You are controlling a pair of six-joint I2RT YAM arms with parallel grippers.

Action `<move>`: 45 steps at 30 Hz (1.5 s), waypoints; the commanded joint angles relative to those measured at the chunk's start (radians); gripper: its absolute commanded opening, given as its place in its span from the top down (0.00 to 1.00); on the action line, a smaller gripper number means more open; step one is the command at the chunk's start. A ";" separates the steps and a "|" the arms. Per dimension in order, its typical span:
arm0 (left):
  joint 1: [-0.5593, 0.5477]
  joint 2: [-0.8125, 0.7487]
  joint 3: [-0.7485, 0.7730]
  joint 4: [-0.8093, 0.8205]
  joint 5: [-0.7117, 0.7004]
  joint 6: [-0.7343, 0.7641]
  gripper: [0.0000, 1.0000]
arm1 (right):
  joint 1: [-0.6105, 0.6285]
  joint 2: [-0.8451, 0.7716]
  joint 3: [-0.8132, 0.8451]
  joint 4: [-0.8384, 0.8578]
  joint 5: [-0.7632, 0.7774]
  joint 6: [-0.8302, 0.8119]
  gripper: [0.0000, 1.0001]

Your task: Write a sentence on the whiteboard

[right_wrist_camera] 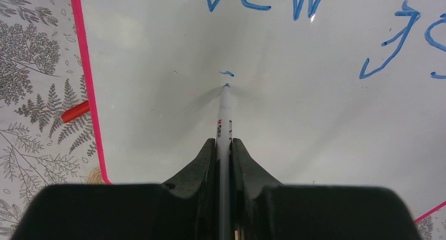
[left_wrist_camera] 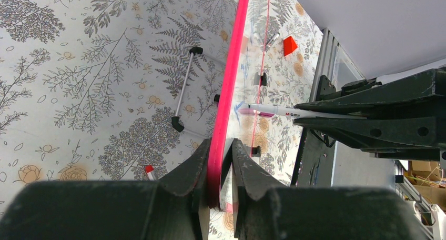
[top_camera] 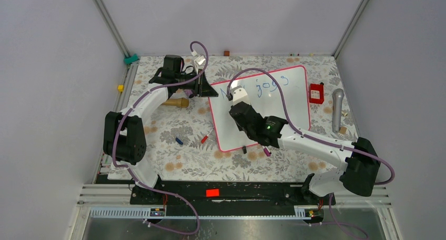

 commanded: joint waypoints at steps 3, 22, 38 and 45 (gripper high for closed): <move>-0.020 0.005 0.005 0.036 -0.147 0.119 0.88 | 0.006 -0.007 -0.017 -0.027 -0.020 0.034 1.00; -0.021 0.007 0.004 0.036 -0.154 0.121 0.88 | 0.007 -0.025 -0.039 -0.057 -0.045 0.064 1.00; -0.020 0.011 0.010 0.023 -0.156 0.128 0.88 | 0.015 -0.140 -0.139 0.039 -0.041 0.062 1.00; -0.021 0.012 0.012 0.022 -0.154 0.126 0.88 | 0.021 -0.310 -0.315 0.213 -0.001 0.052 1.00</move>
